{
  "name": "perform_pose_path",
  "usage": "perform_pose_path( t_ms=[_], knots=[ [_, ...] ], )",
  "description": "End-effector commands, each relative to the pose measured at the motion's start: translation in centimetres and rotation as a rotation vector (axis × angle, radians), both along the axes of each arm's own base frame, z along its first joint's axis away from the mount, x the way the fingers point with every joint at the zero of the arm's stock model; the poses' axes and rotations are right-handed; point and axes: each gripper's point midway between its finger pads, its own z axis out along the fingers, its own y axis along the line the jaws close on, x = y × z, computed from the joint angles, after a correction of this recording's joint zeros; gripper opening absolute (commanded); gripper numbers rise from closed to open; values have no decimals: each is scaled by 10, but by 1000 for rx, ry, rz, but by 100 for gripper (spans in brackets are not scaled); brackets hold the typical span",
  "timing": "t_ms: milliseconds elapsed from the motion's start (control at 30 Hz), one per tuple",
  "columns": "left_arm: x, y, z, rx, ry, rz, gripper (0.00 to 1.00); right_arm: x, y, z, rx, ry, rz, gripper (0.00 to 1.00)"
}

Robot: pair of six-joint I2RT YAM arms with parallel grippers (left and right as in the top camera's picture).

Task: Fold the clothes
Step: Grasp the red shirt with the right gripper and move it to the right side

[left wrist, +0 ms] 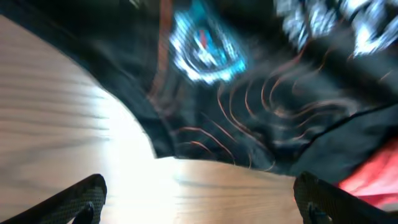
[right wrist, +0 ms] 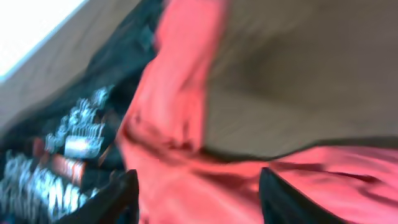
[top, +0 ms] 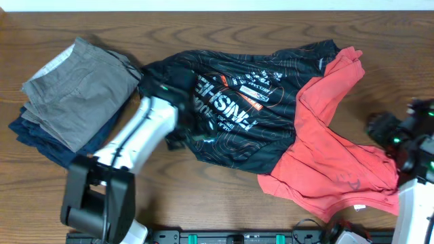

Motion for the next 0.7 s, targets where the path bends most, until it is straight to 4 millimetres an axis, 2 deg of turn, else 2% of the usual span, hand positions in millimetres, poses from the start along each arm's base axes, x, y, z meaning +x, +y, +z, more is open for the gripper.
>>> perform_pose_path(
  t_ms=[0, 133, 233, 433, 533, 567, 600, 667],
  knots=[
    [-26, -17, -23, 10, 55, 18, 98, 11, 42, -17, 0, 43, 236, 69],
    [-30, -57, -38, -93, -33, -62, 98, 26, 69, -49, -7, 130, 337, 73],
    [-34, -77, -44, -131, -81, -100, 98, 39, 86, -78, -34, 192, 395, 74],
    [-48, -85, -50, -130, -62, -94, 98, 46, 110, -124, -56, 295, 474, 74],
    [-49, -84, -50, -129, -61, -94, 99, 41, 105, -144, -81, 375, 435, 68],
    [-49, -84, -50, -129, -61, -94, 97, 40, 104, -147, -83, 386, 425, 64],
    [-49, -84, -50, -129, -60, -94, 91, 39, 102, -150, -85, 398, 418, 54],
    [-49, -84, -50, -129, -60, -94, 73, 38, 101, -155, -86, 417, 412, 14]
  ],
)
